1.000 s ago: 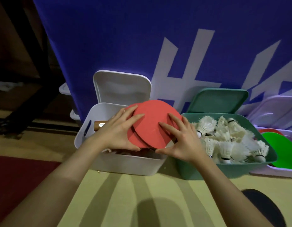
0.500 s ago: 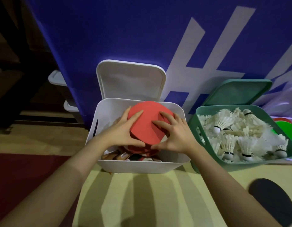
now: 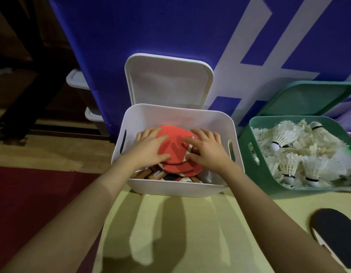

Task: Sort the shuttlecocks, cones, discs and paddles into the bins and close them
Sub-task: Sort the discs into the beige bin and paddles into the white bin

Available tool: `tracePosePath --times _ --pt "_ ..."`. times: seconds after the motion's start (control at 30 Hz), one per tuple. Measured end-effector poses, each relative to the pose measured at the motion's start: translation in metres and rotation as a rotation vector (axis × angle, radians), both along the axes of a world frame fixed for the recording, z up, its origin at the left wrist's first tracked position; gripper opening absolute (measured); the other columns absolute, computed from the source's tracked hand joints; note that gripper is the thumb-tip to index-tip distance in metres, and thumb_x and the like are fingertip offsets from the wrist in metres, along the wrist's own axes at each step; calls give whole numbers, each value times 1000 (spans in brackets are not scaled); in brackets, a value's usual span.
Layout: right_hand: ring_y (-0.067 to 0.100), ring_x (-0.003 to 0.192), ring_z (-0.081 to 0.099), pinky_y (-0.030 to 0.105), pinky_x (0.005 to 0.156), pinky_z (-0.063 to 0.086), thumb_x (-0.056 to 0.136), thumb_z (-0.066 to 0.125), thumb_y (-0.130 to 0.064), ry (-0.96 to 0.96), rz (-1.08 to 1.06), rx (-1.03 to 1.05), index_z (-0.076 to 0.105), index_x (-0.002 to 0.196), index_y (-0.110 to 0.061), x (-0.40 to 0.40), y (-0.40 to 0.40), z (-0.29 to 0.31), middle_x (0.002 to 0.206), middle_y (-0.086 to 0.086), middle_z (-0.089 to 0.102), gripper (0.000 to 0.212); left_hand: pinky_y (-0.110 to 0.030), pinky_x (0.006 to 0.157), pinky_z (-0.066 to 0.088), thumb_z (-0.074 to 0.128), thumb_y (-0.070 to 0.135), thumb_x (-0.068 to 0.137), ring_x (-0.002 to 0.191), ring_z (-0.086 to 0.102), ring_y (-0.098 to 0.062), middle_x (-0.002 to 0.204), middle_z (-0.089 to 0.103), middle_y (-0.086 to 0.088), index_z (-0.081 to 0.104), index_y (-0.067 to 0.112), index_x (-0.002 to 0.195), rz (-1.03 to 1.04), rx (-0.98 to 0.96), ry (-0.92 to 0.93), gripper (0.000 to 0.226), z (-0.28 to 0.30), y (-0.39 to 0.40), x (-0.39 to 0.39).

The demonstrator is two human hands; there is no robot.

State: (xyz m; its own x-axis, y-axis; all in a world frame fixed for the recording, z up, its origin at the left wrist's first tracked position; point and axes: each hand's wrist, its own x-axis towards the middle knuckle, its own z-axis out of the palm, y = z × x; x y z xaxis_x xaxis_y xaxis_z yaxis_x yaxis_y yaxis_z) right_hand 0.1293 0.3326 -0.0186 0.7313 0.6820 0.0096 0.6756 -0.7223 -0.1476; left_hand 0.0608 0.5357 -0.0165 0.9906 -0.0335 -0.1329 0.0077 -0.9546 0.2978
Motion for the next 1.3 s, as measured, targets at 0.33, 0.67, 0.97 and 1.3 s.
tracePosePath --times 0.33,0.67,0.97,1.3 --pt "27 97 58 41 80 45 91 54 -32 -220 -98 307 64 117 -18 -36 -108 58 111 3 64 31 -35 101 26 52 35 91 122 41 -25 133 49 -3 48 18 133 -83 -39 -377 45 79 -116 -6" --pt "30 84 62 37 69 49 89 44 -35 -283 -181 415 67 108 -13 -63 -316 46 98 4 66 37 -38 97 31 50 33 93 119 44 -26 130 50 -5 51 14 128 -234 40 -442 40 87 -313 -16" --pt "33 94 58 39 75 45 88 56 -34 -75 -311 229 61 120 -18 -74 -460 -18 106 7 64 36 -35 99 28 43 40 95 124 39 -22 135 45 -1 42 18 136 -287 111 -224 46 36 -444 -28" --pt "31 136 27 45 107 21 87 47 -61 286 -529 -136 13 147 -37 -66 -524 -103 156 6 12 74 -40 95 36 49 58 85 120 42 -31 134 43 -9 38 18 135 -223 126 218 65 -77 -520 -10"
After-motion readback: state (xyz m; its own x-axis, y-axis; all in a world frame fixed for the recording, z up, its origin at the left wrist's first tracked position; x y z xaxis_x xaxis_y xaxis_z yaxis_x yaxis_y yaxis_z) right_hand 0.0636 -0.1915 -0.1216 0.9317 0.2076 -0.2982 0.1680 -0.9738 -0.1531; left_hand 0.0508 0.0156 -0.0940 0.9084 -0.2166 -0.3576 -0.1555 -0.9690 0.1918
